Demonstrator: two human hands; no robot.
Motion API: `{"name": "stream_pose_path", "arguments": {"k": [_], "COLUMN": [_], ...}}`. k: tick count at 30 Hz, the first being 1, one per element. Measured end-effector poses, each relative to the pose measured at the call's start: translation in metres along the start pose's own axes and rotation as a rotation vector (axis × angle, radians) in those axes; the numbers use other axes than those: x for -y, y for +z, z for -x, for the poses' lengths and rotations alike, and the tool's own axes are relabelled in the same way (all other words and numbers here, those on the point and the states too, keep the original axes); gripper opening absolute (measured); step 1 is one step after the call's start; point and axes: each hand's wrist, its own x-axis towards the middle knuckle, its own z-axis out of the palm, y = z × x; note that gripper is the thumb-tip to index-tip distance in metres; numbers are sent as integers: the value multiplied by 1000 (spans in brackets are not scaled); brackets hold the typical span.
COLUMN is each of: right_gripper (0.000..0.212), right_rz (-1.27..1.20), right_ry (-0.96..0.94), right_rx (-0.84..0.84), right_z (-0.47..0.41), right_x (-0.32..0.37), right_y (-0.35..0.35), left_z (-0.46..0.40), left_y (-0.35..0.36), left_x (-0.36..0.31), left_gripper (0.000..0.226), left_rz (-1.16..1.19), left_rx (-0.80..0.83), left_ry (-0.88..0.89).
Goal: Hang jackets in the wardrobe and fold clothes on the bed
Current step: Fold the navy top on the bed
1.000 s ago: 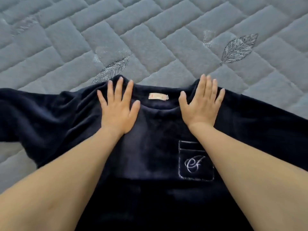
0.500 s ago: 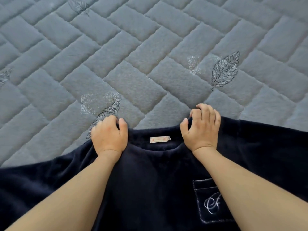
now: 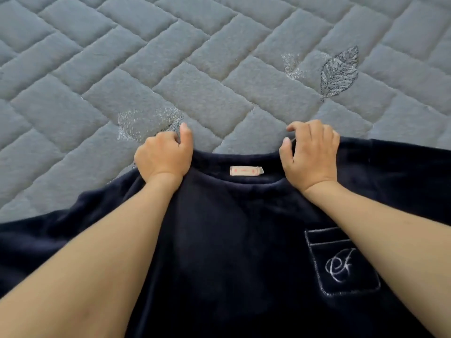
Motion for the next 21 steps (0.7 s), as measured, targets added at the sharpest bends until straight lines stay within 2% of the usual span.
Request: {"name": "stream_pose_path", "arguments": {"k": [4, 5, 8, 9, 10, 12, 15, 18, 20, 21], "right_gripper": [20, 20, 16, 17, 18, 24, 39, 43, 52, 58], "right_rz": [17, 22, 64, 108, 152, 196, 165, 1, -44, -28], "right_ry": [-7, 2, -28, -90, -127, -15, 201, 111, -9, -77], "right_rx": [-19, -44, -61, -1, 95, 258, 352, 408, 491, 567], "right_z": [-2, -2, 24, 42, 63, 102, 115, 114, 122, 131], "right_x": [8, 9, 2, -1, -3, 4, 47, 125, 185, 217], "right_y": [-30, -41, -79, -90, -100, -113, -113, -103, -89, -80], "left_z": [10, 18, 74, 102, 131, 177, 189, 187, 192, 193], "left_y": [-31, -43, -68, -67, -64, -62, -66, -100, -127, -141], "left_x": [7, 11, 33, 44, 54, 69, 77, 115, 162, 192], "left_gripper": [58, 55, 47, 43, 38, 42, 44, 38, 29, 27], "left_rz": [176, 214, 249, 198, 98, -63, 54, 130, 219, 277], "left_rx": [70, 19, -288, -278, -125, 254, 406, 341, 175, 88], "left_ry": [130, 231, 590, 661, 690, 591, 505, 533, 380, 214]}}
